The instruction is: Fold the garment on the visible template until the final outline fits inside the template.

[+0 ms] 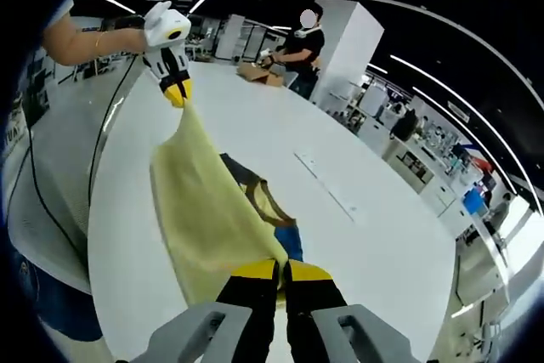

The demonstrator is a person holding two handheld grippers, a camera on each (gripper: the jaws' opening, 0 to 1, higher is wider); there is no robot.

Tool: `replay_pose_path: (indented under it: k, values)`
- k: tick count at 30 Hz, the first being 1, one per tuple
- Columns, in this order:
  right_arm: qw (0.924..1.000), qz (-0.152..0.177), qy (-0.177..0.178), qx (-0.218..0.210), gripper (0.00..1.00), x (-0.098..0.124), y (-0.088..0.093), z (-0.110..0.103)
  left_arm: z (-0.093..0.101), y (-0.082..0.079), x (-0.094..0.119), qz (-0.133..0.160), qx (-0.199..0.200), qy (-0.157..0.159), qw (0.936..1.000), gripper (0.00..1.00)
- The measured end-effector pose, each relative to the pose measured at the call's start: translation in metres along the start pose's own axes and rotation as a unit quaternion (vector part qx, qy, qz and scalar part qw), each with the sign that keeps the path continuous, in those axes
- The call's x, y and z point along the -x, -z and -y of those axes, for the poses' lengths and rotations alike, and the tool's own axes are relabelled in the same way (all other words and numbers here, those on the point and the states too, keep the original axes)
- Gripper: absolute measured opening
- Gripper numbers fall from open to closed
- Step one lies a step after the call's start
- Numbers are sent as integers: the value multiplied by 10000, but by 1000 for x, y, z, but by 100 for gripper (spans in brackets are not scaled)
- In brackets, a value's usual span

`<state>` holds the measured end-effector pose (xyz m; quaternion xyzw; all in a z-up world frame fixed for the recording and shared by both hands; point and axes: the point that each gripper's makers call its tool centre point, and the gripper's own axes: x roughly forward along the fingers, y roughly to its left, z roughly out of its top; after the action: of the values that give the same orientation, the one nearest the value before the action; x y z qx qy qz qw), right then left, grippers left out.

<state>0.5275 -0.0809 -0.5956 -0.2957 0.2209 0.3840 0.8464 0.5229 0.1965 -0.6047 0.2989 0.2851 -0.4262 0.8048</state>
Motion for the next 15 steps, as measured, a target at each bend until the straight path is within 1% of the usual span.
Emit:
replay_pose_path:
  k: [8,12,15]
  values:
    - [9999,33,130,38,0,-10,-5,15,-18,-4,-7,5,72,-166,9998,1]
    - [9996,-45,247,89,0,-18,-5,25,-25,-8,-11,30,-8,-270,9996,1]
    - [9994,-63,320,72,0,-23,-5,31,-31,-10,-15,41,7,-315,9995,1]
